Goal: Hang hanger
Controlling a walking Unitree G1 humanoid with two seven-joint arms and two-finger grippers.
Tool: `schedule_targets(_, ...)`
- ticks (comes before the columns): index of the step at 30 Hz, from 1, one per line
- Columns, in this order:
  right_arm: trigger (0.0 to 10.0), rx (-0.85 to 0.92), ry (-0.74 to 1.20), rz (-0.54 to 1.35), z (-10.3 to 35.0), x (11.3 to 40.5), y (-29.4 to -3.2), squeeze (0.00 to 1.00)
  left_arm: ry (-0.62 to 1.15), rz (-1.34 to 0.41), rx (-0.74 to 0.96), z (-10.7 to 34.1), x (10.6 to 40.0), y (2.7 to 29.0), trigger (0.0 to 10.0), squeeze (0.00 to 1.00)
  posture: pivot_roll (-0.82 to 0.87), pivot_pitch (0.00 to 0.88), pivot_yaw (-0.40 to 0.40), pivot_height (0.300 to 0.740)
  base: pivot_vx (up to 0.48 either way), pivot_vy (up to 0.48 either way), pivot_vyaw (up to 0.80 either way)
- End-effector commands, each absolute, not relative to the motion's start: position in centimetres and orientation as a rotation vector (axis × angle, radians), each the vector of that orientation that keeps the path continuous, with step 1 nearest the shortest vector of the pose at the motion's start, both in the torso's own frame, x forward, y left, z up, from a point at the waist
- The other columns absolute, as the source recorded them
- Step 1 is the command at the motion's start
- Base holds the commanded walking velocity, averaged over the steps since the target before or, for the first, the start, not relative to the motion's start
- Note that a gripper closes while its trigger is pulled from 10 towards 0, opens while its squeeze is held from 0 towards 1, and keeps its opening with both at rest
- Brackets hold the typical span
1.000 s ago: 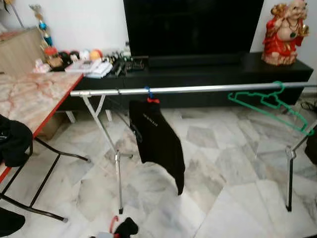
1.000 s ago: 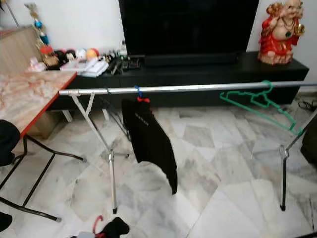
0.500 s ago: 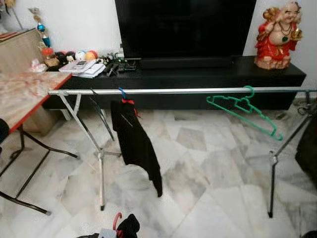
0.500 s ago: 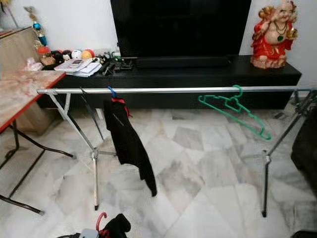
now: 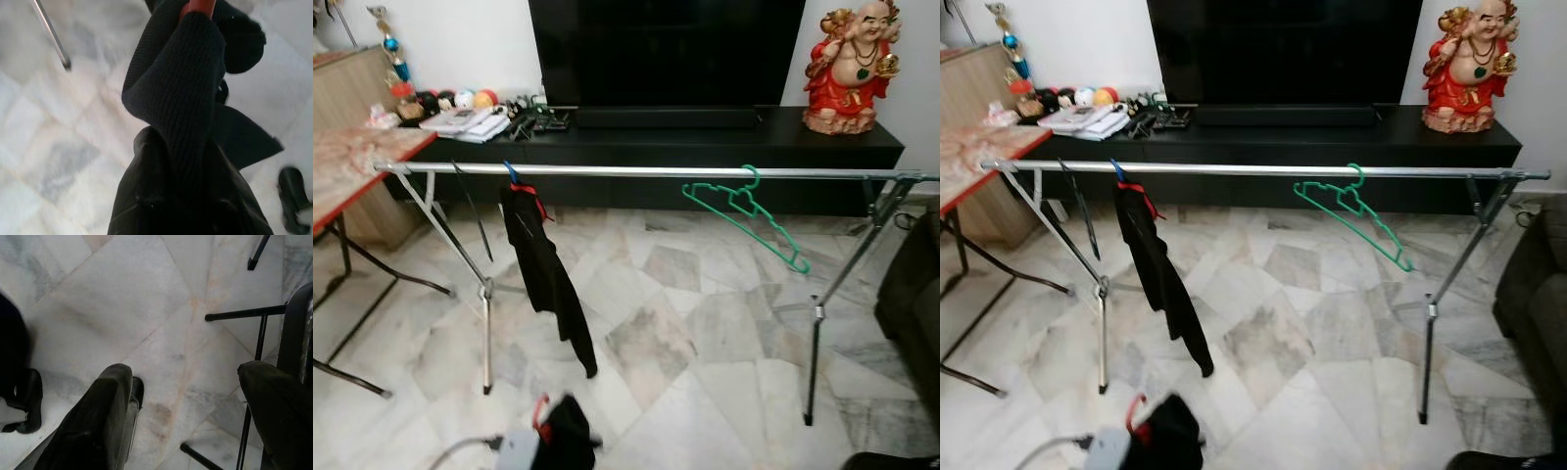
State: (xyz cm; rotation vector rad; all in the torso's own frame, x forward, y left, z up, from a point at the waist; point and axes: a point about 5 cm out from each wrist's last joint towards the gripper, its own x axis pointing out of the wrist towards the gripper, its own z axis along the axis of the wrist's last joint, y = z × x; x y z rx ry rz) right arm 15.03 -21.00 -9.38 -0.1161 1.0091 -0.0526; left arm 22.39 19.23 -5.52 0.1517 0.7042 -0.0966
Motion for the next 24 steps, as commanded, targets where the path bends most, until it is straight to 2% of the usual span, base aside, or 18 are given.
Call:
schedule_targets(1,10.0,-0.099,1.02,-0.04,-9.6,14.7,-20.3,0.0,0.574,-0.113,0.192,-3.7,24.3,19.9,10.0,0.0,0.0,0.016,0.049,0.74,0.0,0.0,0.0)
schedule_targets(4,10.0,-0.102,1.023,-0.038,-9.6,14.7,-20.4,0.0,0.396,-0.146,0.155,-1.3,26.0,19.5,10.0,0.0,0.0,0.013,0.049,0.74,0.0,0.0,0.0)
schedule_targets(7,10.0,-0.104,1.024,-0.036,-9.6,14.6,-20.5,0.0,0.286,-0.222,0.153,-0.2,25.8,18.3,10.0,0.0,0.01,0.012,0.048,0.74,0.0,0.0,0.0)
schedule_targets(15,10.0,-0.107,1.025,-0.03,-9.6,14.7,-20.5,0.0,0.181,-0.239,0.114,1.5,25.2,16.8,10.0,0.0,0.01,0.015,0.041,0.74,0.0,0.0,0.0)
schedule_targets(24,10.0,-0.101,1.025,-0.031,-9.6,14.7,-20.5,0.0,0.053,-0.268,0.115,5.4,27.1,15.4,10.0,0.0,0.02,0.018,0.046,0.74,0.0,0.0,0.0)
